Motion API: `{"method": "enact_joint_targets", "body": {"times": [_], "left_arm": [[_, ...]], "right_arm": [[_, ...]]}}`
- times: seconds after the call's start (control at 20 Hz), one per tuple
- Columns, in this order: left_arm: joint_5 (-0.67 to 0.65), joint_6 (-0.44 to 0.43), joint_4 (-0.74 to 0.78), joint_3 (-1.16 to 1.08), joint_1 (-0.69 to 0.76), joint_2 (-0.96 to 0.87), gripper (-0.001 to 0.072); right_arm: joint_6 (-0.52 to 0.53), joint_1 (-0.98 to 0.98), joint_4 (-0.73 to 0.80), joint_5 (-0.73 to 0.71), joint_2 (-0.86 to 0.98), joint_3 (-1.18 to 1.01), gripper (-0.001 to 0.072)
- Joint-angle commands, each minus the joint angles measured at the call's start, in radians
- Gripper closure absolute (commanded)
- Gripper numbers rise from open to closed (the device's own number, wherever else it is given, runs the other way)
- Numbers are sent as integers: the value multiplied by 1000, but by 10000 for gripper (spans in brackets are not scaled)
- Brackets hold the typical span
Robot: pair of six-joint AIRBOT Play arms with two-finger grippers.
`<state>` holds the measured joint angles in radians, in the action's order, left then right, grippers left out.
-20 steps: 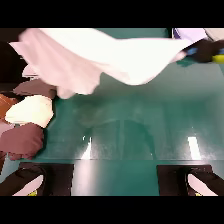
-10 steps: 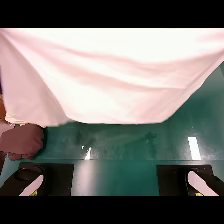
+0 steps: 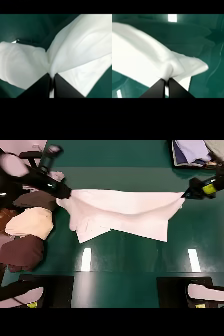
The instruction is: Fold the shirts.
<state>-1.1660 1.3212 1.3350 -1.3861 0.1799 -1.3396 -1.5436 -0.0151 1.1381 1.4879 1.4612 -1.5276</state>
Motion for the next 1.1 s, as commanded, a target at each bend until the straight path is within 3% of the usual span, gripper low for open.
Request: {"method": "enact_joint_targets", "body": {"times": [0.0,0.05,0.1,0.3,0.45,0.65,0.8,1.05], "left_arm": [[187,-8,27,14,0,-160,447],[206,10,38,-2,-4,-169,219],[200,28,38,-25,-17,-168,199],[-35,95,28,-152,-148,-127,199],[-109,93,-37,-16,-250,-27,198],[-21,80,-156,353,-273,143,198],[64,-20,-357,581,-273,213,198],[290,-48,-431,743,-273,216,198]], "right_arm": [[8,23,3,-94,126,-45,655],[8,22,2,-88,146,-89,444],[8,14,-10,-67,160,-135,326],[49,-30,-45,54,121,-190,326],[70,-36,-45,32,-1,-51,326],[72,-29,-46,-45,-161,165,327],[72,-29,-47,-108,-235,266,326],[72,-29,-47,-124,-266,331,326]]}}
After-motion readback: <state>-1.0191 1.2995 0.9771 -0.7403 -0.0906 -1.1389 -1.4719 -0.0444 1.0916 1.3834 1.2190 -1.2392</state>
